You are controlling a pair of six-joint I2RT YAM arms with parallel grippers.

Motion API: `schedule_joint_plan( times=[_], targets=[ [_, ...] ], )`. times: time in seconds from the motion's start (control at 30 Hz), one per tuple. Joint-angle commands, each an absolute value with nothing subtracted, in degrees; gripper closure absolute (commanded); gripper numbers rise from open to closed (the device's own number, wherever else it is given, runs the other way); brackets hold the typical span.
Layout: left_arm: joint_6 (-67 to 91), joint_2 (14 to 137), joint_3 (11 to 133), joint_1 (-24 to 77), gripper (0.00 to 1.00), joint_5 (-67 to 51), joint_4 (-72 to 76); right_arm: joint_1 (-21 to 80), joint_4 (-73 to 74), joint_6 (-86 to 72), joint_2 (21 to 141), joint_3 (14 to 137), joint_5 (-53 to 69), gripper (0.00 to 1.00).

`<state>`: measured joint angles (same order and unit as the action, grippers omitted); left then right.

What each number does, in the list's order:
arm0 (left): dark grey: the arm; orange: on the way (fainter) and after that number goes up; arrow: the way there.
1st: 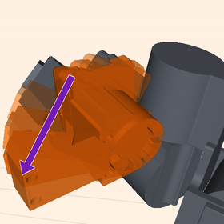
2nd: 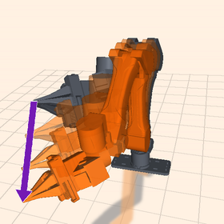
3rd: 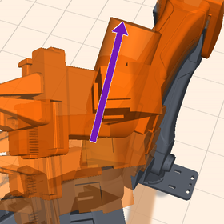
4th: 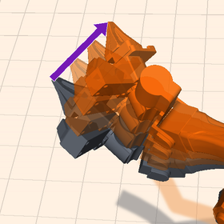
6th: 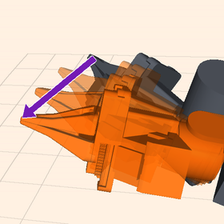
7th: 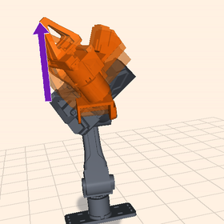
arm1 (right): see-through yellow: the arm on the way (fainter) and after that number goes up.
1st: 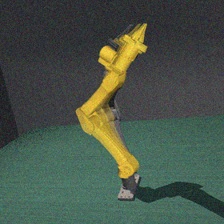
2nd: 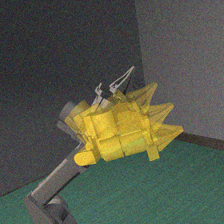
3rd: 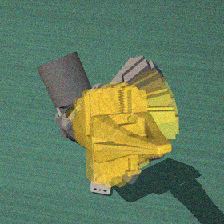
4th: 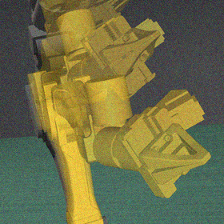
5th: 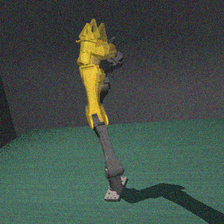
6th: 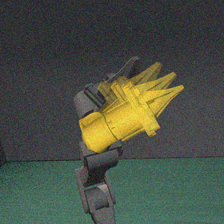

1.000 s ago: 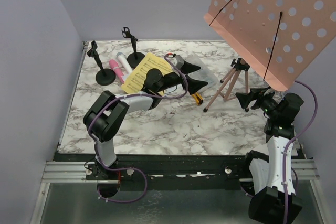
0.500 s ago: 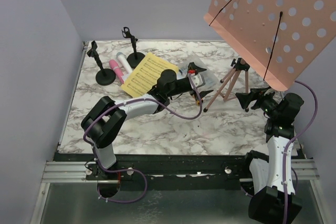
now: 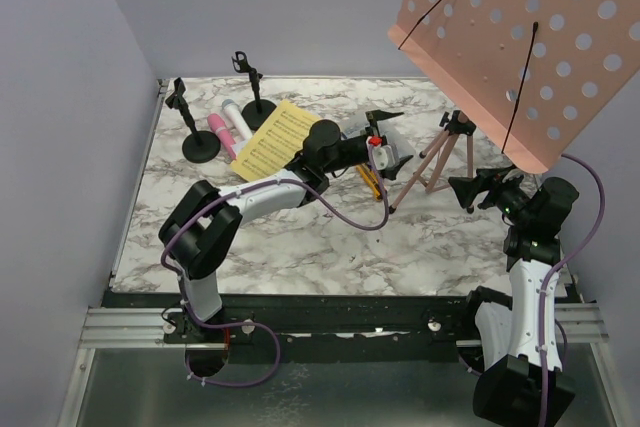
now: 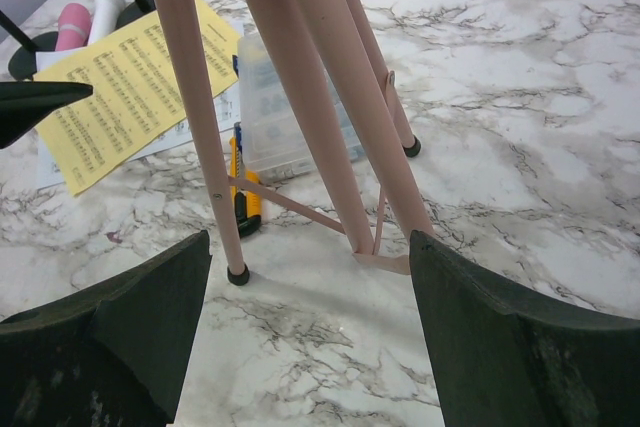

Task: Pack up the instrument practice props
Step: Unscrew the knob on the music stand.

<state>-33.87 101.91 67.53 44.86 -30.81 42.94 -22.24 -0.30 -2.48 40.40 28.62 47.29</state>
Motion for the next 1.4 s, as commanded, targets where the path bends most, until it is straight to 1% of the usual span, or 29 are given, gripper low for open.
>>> schedule_joint_plan(
  times=[0.0, 0.2, 0.3, 0.37, 0.4, 0.47, 0.6, 0.83, 0.93, 1.07, 1.2, 1.37],
  targets=[
    [-37.36, 104.74, 72.23, 45.05, 0.01, -33.33, 42.27, -22.59, -0.79, -2.12, 40.39, 28.53, 48.49, 0.16],
    [-40.2, 107.45, 76.59, 45.18, 0.02, -35.44, 42.28, -22.62, -0.81, -2.11, 40.43, 28.42, 48.6, 0.16],
    [-41.33, 108.55, 78.42, 45.43, 0.11, -36.69, 42.12, -22.6, -0.87, -2.22, 40.53, 28.45, 48.69, 0.16],
    [-42.89, 109.2, 79.38, 45.78, 0.2, -36.92, 41.8, -22.64, -0.88, -2.21, 40.55, 28.45, 48.76, 0.16],
    [-43.62, 109.45, 79.7, 45.96, 0.26, -37.08, 41.71, -22.67, -0.88, -2.2, 40.56, 28.44, 48.78, 0.16],
    [-45.14, 110.01, 80.23, 46.55, 0.32, -36.63, 41.49, -22.63, -0.88, -2.21, 40.67, 28.41, 48.86, 0.16],
    [-50.34, 111.08, 80.81, 47.69, 0.32, -34.86, 40.79, -22.61, -0.97, -2.34, 40.69, 28.34, 48.94, 0.16],
    [-60.03, 112.9, 82.23, 49.35, 0.37, -30.11, 40.08, -22.67, -0.97, -2.33, 40.85, 28.38, 49.04, 0.16],
    [-61.48, 113.42, 83.1, 49.55, 0.4, -28.62, 40.15, -22.7, -0.97, -2.29, 40.94, 28.39, 49.04, 0.16],
    [-62.88, 113.94, 84.39, 49.72, 0.41, -27.48, 40.17, -22.64, -0.97, -2.29, 40.96, 28.3, 49.1, 0.16],
    [-63.21, 114.5, 85.74, 49.92, 0.42, -27.89, 40.17, -22.68, -0.97, -2.35, 41.09, 28.25, 49.24, 0.16],
    [-63.3, 115.34, 86.9, 50.39, 0.46, -28.59, 40.06, -22.69, -0.97, -2.29, 41.14, 28.25, 49.22, 0.16]
  ],
)
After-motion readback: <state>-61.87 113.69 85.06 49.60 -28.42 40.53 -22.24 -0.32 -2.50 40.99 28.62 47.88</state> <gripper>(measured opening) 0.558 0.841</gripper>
